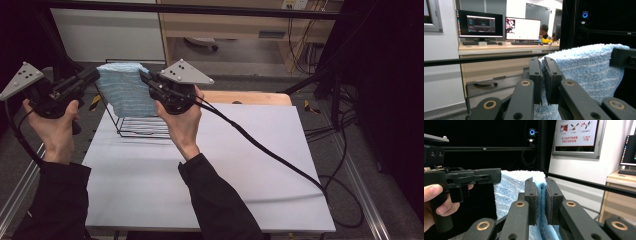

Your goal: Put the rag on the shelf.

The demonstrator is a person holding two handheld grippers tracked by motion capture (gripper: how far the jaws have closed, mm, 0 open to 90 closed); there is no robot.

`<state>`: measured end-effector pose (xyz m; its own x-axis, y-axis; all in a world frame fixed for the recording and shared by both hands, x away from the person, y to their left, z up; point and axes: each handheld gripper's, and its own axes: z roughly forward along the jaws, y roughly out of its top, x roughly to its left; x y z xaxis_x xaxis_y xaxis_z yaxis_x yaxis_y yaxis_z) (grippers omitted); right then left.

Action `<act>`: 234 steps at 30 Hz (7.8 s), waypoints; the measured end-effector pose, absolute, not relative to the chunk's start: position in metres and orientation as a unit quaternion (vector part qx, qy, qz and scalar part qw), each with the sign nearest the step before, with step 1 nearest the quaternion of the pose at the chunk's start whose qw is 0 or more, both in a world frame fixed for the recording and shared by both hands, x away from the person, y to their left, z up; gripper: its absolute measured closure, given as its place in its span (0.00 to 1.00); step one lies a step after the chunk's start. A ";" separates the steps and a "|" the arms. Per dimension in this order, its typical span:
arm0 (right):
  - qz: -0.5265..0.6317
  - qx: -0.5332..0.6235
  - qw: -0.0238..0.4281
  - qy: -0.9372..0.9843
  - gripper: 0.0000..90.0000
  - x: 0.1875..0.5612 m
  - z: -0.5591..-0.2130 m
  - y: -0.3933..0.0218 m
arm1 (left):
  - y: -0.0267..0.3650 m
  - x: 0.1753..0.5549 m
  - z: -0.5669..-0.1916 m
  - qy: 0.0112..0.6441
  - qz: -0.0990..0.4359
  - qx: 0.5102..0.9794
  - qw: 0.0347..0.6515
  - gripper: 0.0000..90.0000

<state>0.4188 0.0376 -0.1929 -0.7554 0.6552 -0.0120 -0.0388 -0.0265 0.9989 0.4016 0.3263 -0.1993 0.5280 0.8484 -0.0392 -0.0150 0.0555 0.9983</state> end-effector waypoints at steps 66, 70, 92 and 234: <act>0.649 0.251 0.283 0.660 0.91 0.524 -0.156 0.079 | 0.346 0.498 -0.163 0.386 0.384 0.568 0.617 0.95; 0.644 0.255 0.281 0.664 0.91 0.526 -0.163 0.076 | 0.344 0.499 -0.170 0.384 0.381 0.576 0.613 0.95; 0.625 0.260 0.247 0.694 0.91 0.516 -0.206 0.067 | 0.347 0.485 -0.216 0.370 0.357 0.621 0.592 0.95; 0.544 0.231 0.153 0.792 0.49 0.472 -0.232 0.021 | 0.345 0.437 -0.244 0.414 0.272 0.724 0.480 0.47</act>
<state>0.4717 0.0209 -0.2324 -0.8463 0.5326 0.0099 0.2007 0.3015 0.9321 0.4374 0.3448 -0.2437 0.5093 0.8606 -0.0029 0.3376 -0.1967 0.9205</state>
